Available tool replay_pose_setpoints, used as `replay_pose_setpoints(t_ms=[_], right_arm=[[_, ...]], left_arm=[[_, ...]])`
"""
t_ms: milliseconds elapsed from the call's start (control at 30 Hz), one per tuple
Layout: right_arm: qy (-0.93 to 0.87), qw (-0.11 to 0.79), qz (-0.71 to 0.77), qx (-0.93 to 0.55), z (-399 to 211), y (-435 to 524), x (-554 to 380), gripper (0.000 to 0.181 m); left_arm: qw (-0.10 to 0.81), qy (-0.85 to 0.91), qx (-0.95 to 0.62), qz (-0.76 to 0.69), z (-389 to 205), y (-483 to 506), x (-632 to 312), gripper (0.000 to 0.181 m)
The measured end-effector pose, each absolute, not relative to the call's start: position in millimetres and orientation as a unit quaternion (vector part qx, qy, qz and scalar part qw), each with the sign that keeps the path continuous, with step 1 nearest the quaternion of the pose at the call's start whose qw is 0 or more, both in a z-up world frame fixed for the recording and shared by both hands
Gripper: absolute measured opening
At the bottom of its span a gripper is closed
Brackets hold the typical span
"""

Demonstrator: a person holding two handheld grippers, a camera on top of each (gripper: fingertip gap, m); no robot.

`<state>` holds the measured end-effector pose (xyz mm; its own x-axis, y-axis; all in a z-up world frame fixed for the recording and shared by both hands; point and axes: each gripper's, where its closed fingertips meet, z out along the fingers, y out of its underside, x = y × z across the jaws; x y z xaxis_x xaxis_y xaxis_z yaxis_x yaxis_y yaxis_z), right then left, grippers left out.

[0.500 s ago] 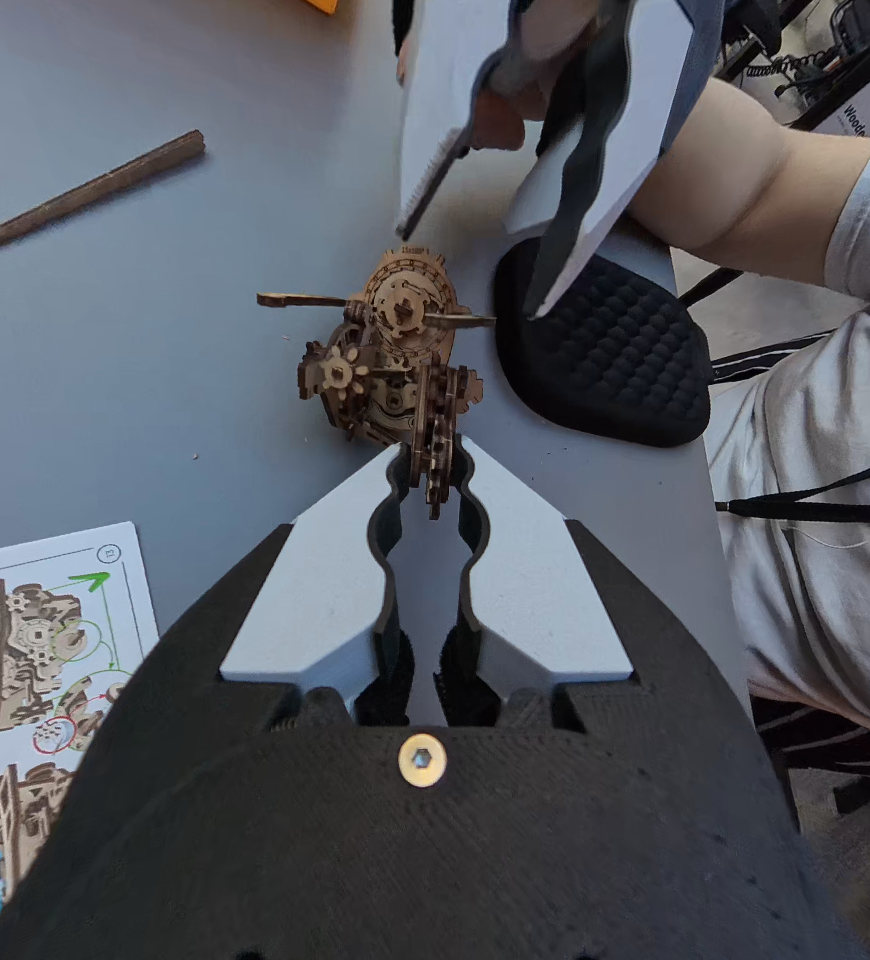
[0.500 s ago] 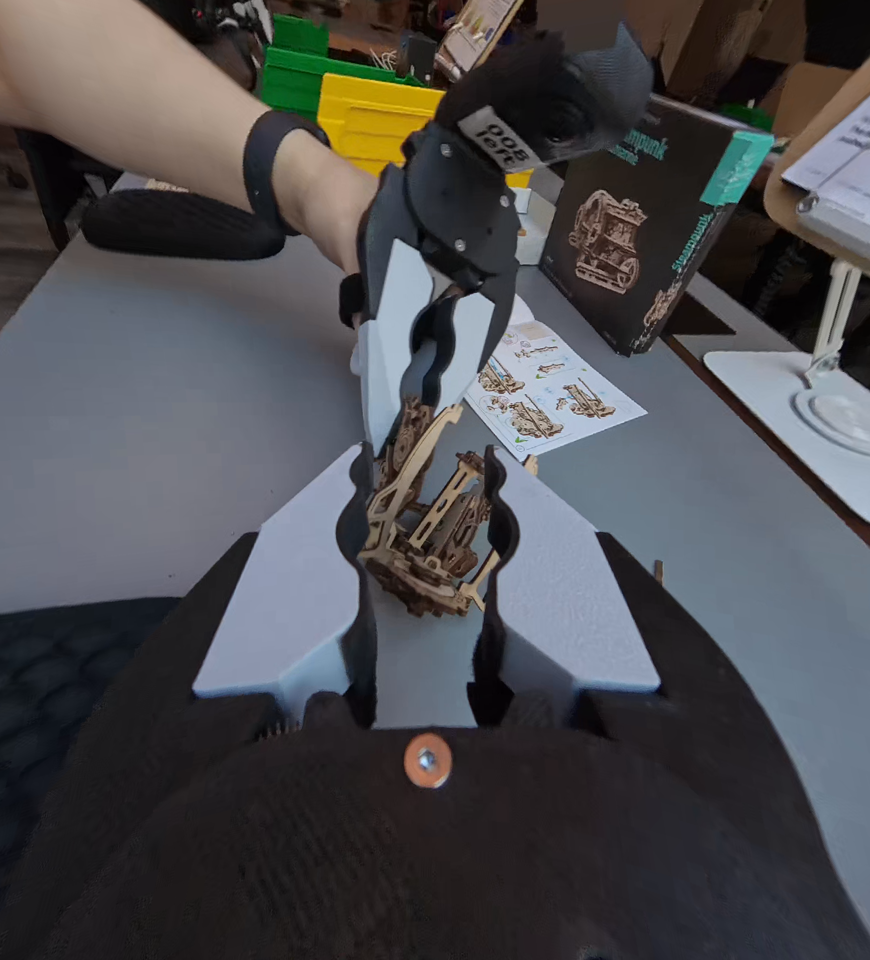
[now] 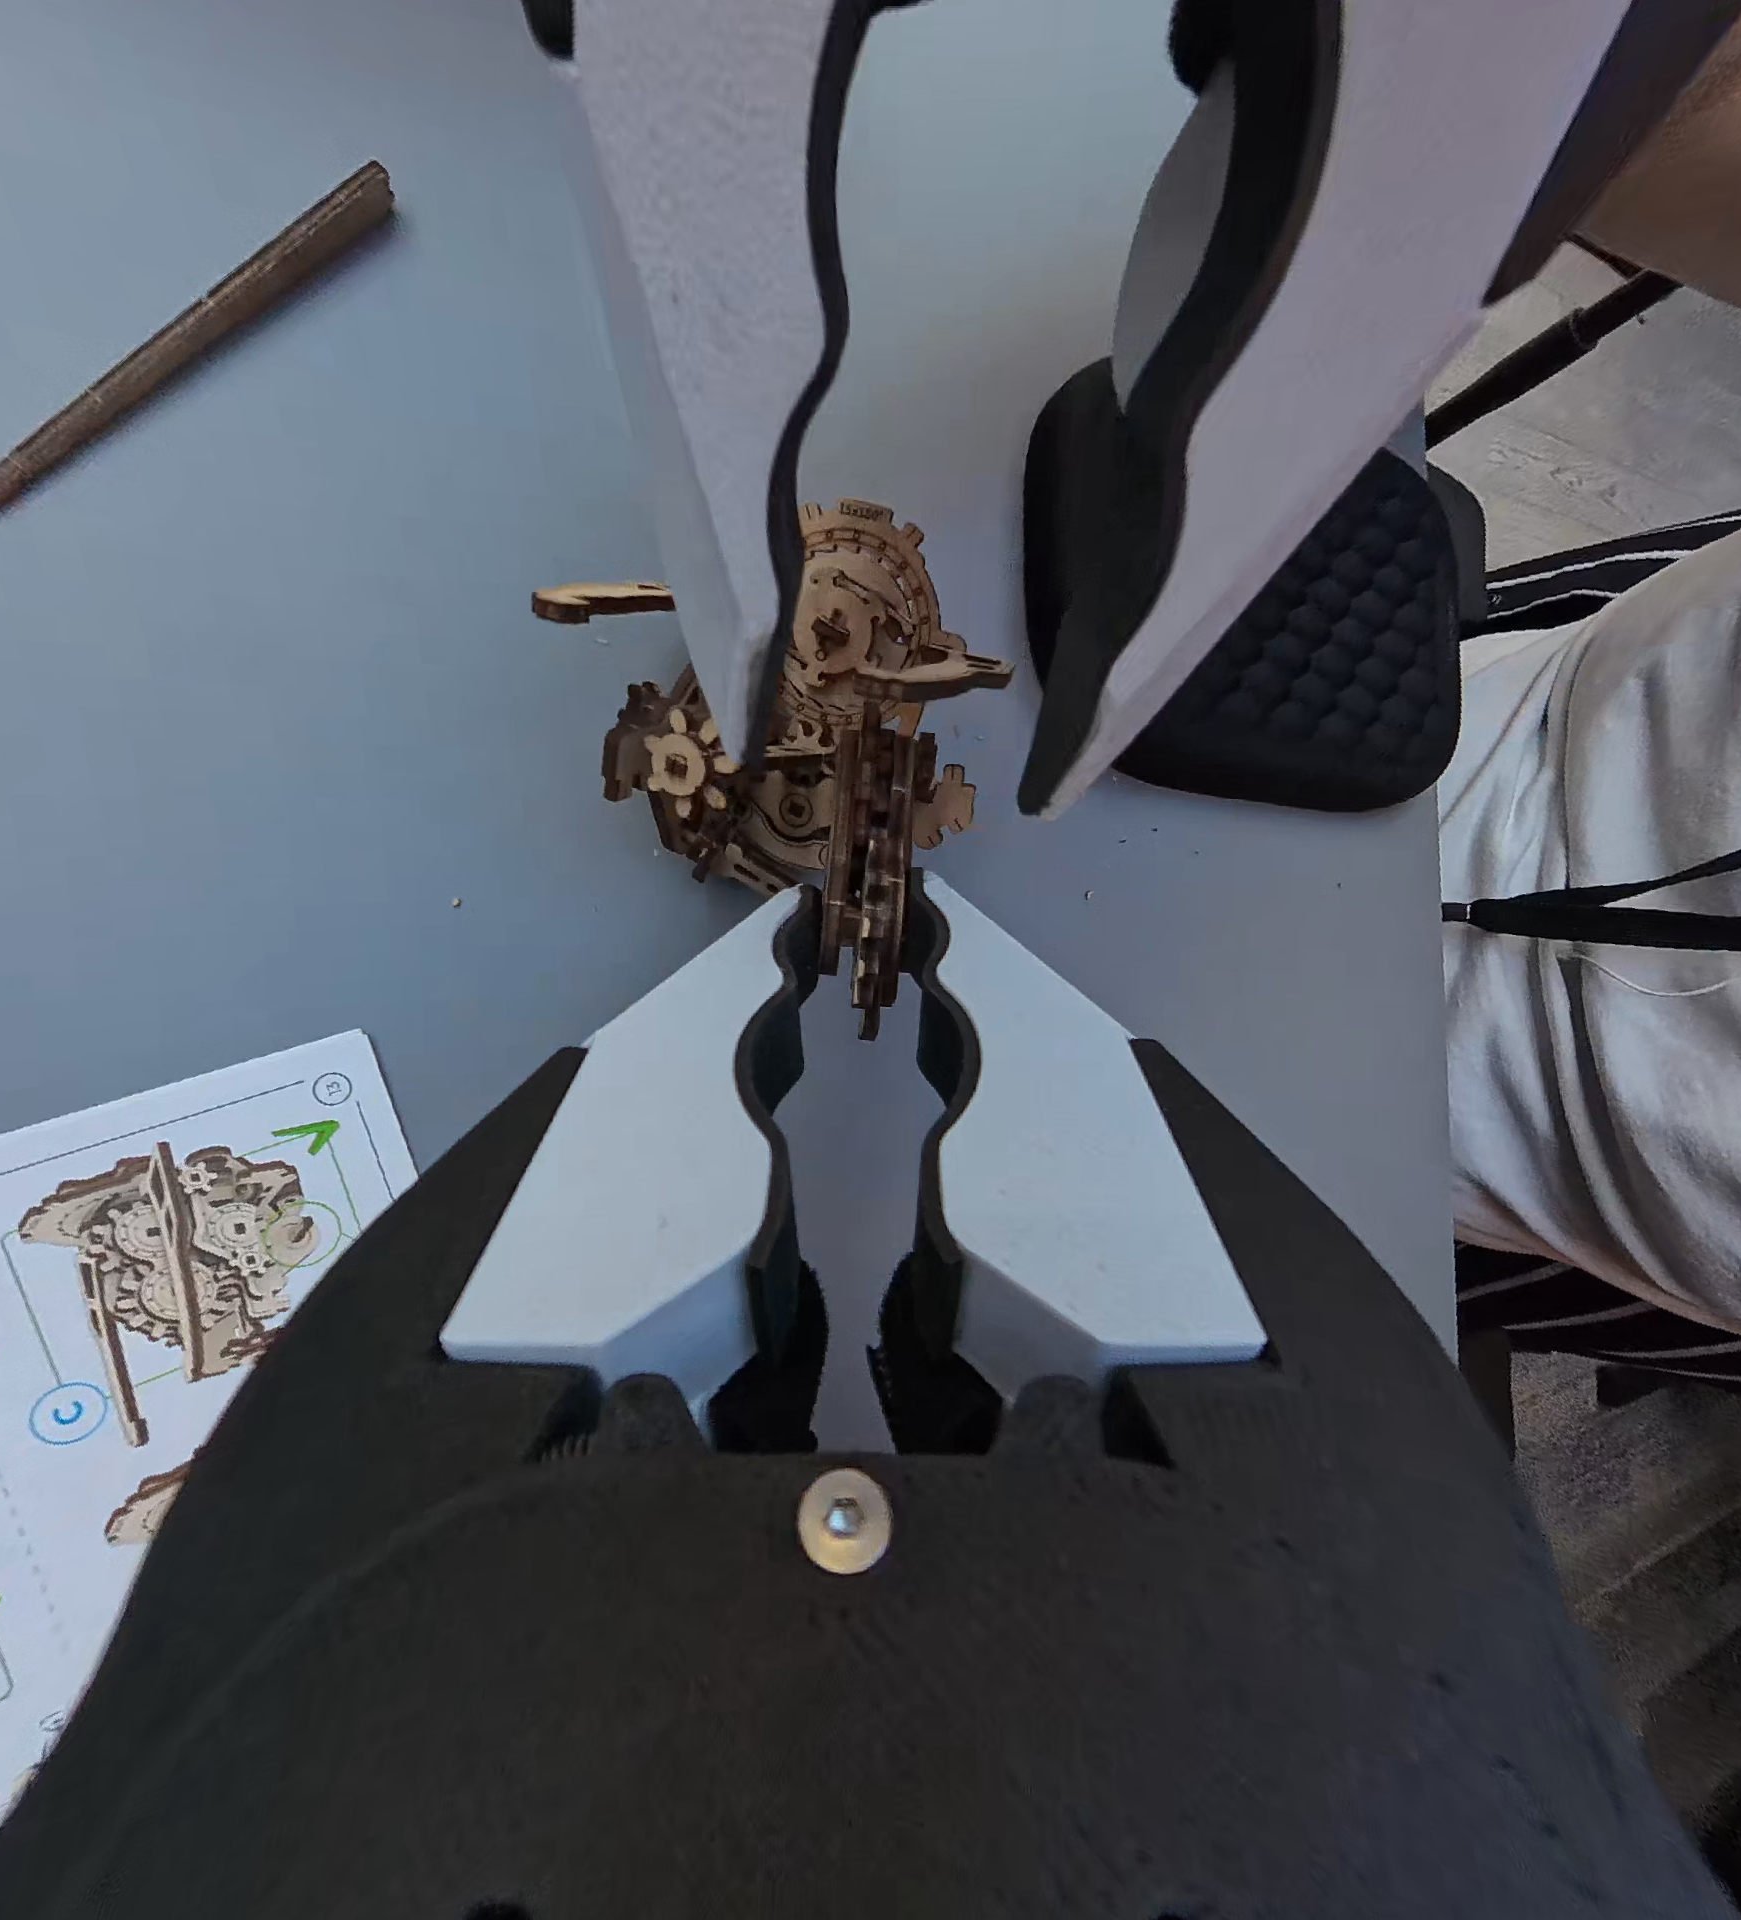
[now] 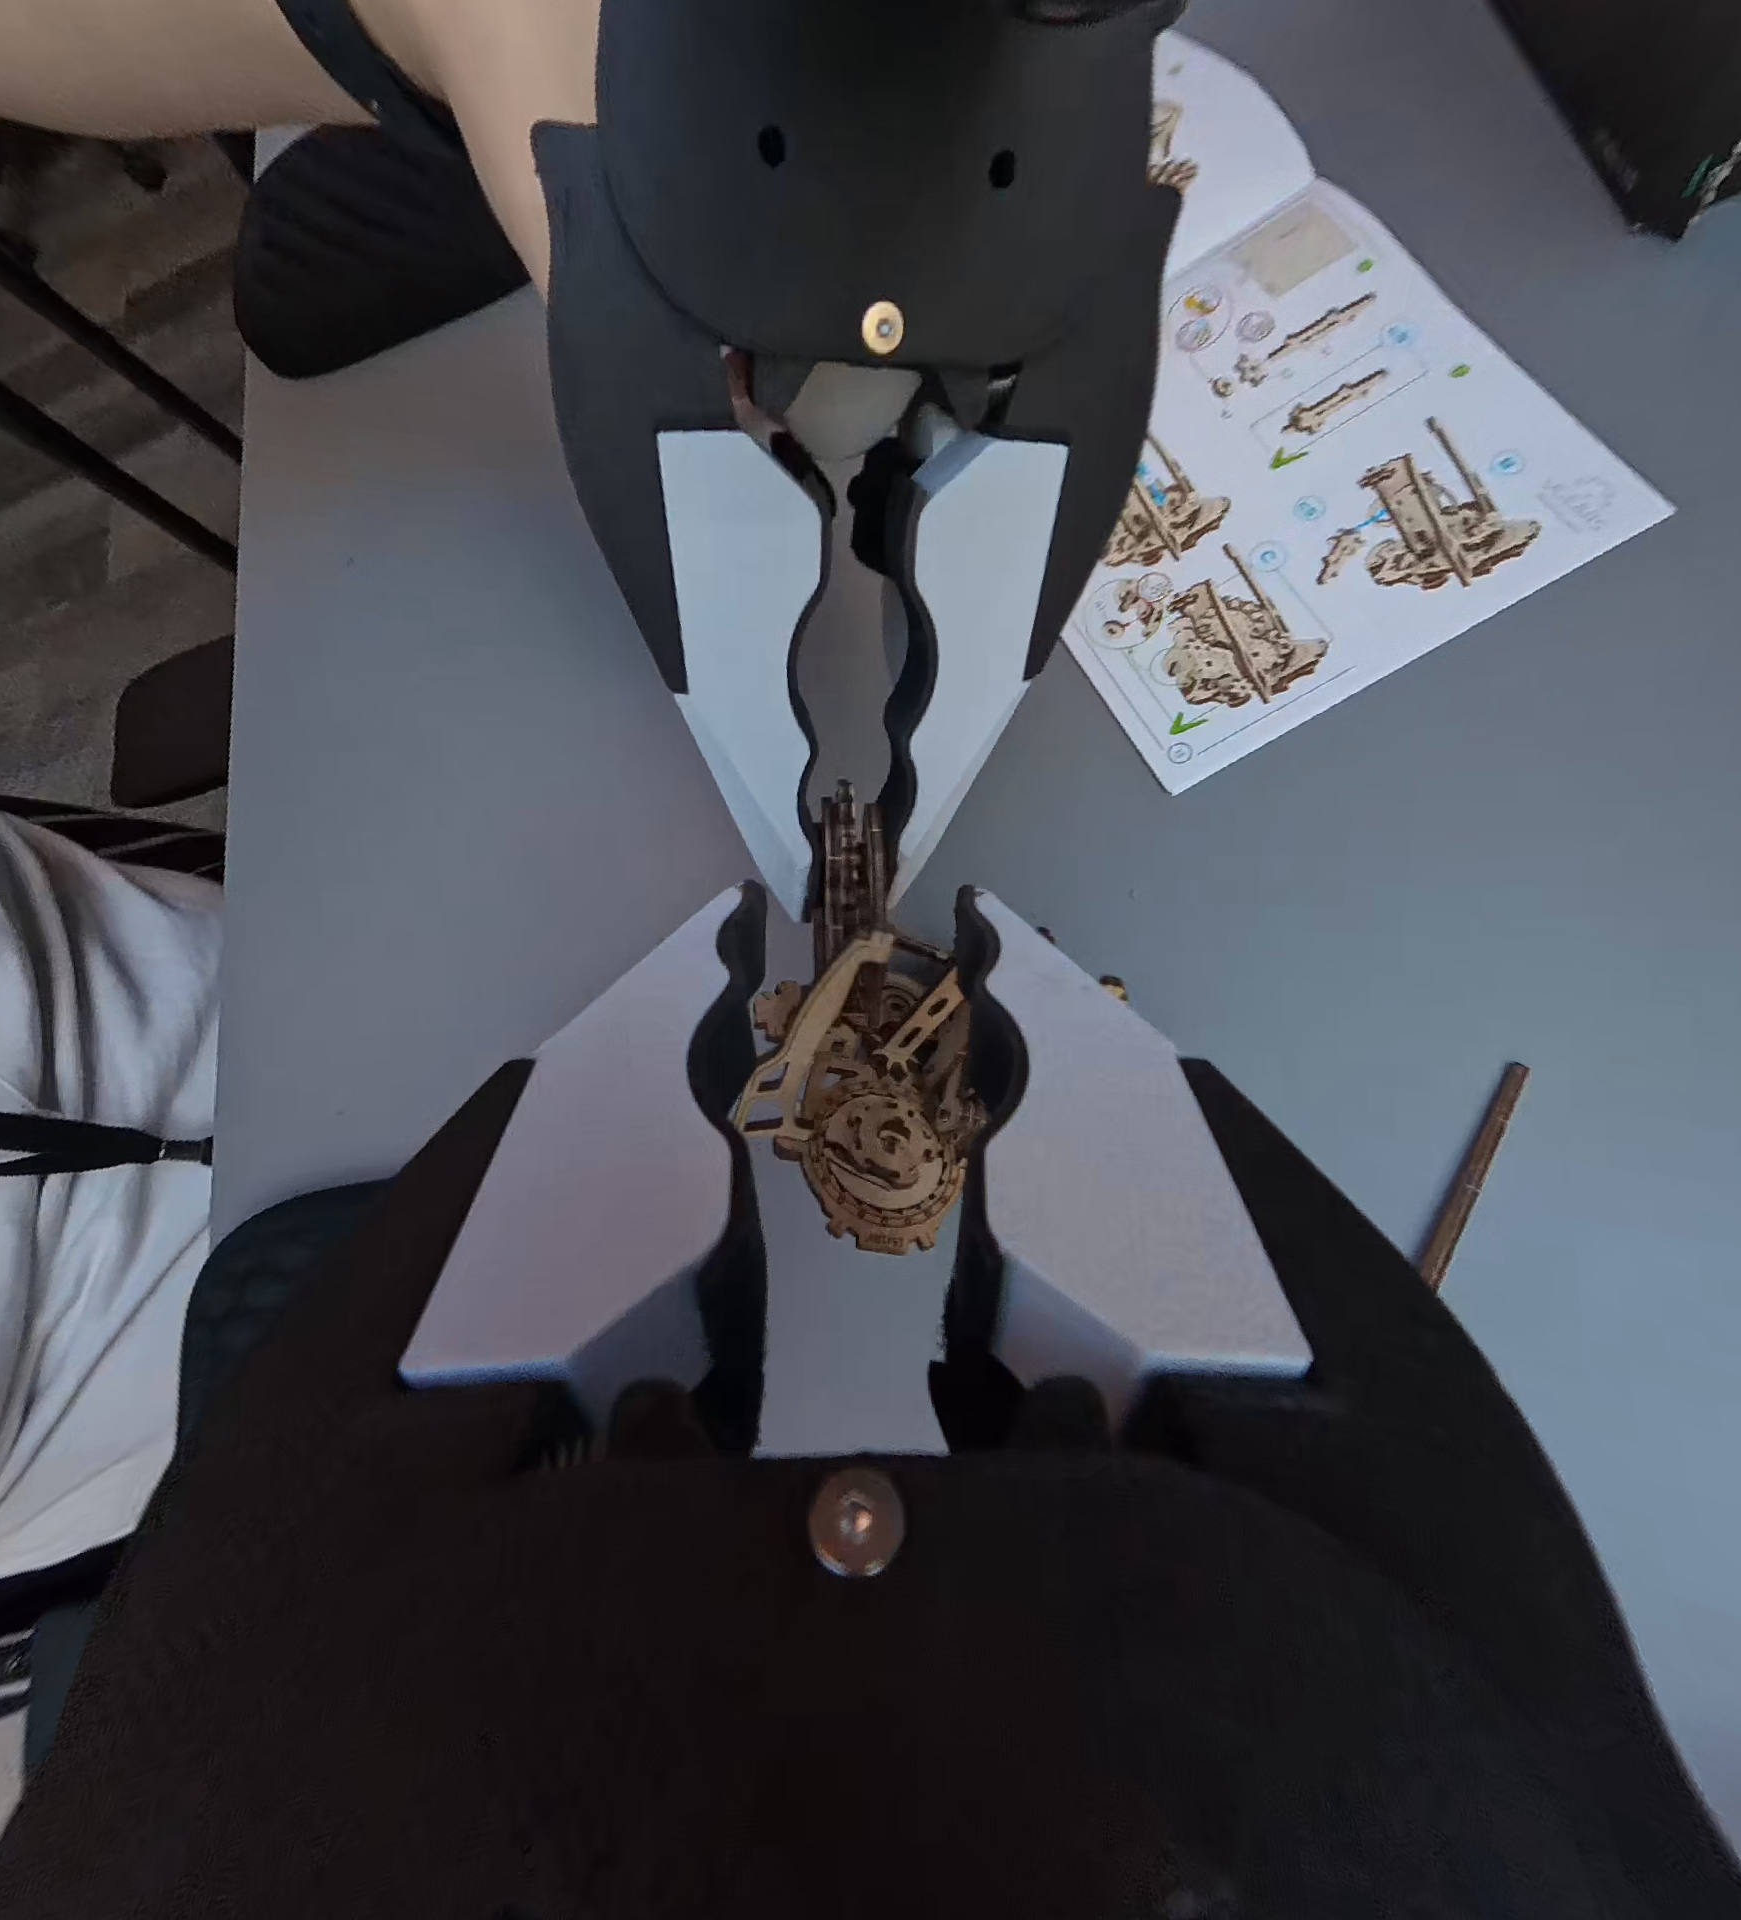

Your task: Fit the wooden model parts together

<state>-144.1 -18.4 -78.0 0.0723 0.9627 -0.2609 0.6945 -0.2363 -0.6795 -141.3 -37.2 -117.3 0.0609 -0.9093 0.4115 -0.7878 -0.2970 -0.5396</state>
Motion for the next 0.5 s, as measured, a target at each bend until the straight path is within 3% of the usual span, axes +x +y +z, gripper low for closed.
replay_pose_setpoints(t_ms=[233, 300, 400, 467, 500], right_arm=[[-0.647, 0.108, 0.251, -0.712, -99, -20, -153, 0.032], [-0.651, 0.094, 0.267, -0.704, -96, -24, -158, 0.012], [-0.646, 0.095, 0.288, -0.700, -92, -26, -161, 0.011], [-0.641, 0.108, 0.300, -0.698, -90, -23, -162, 0.011], [-0.635, 0.116, 0.307, -0.699, -88, -21, -163, 0.011]], left_arm=[[0.091, 0.590, -0.722, -0.350, -106, -34, -149, 0.014], [0.097, 0.592, -0.720, -0.349, -104, -33, -152, 0.014], [0.106, 0.595, -0.712, -0.358, -100, -34, -154, 0.015], [0.105, 0.582, -0.713, -0.377, -98, -35, -157, 0.038], [0.104, 0.573, -0.714, -0.389, -97, -35, -160, 0.041]])
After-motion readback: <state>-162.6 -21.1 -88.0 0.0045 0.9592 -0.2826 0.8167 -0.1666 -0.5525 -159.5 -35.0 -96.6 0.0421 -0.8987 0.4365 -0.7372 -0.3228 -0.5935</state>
